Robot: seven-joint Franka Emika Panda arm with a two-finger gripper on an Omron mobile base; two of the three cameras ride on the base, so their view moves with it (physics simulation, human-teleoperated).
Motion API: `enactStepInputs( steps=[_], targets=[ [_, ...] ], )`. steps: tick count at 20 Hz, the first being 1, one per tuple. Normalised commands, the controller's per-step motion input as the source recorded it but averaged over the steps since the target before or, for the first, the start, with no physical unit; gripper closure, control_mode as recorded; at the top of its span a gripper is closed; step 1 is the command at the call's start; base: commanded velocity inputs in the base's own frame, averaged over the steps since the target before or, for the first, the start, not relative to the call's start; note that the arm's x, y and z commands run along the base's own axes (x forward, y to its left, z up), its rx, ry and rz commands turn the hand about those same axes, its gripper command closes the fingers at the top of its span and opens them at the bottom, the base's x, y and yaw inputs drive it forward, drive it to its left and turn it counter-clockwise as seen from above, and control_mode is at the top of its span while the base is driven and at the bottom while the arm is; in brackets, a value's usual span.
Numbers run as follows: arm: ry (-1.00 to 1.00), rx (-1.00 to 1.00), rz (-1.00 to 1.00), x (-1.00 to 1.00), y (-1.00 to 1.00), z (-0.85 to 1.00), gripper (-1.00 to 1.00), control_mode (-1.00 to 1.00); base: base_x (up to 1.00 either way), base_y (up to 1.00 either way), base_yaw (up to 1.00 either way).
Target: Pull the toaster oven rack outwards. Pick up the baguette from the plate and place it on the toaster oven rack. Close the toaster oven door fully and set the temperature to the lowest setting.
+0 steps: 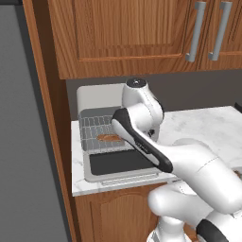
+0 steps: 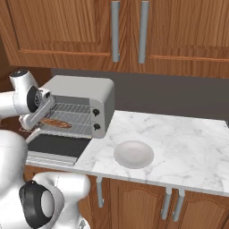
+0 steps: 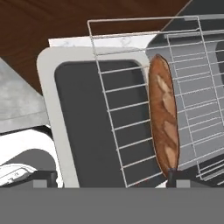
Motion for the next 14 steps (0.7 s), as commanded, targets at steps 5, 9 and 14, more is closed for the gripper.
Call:
enactStepInputs(
  steps=[5, 9, 14],
  targets=[
    [0.00, 0.12, -0.29, -0.92, -0.02, -0.13, -1.00, -1.00, 0.00, 0.00, 0.00],
    [0.06, 0.16, -0.58, -0.29, 0.00, -0.16, -1.00, -1.00, 0.00, 0.00, 0.00],
    [0.13, 0.17, -0.66, -0.01, -0.02, -0.40, -1.00, -1.00, 0.00, 0.00, 0.00]
  ],
)
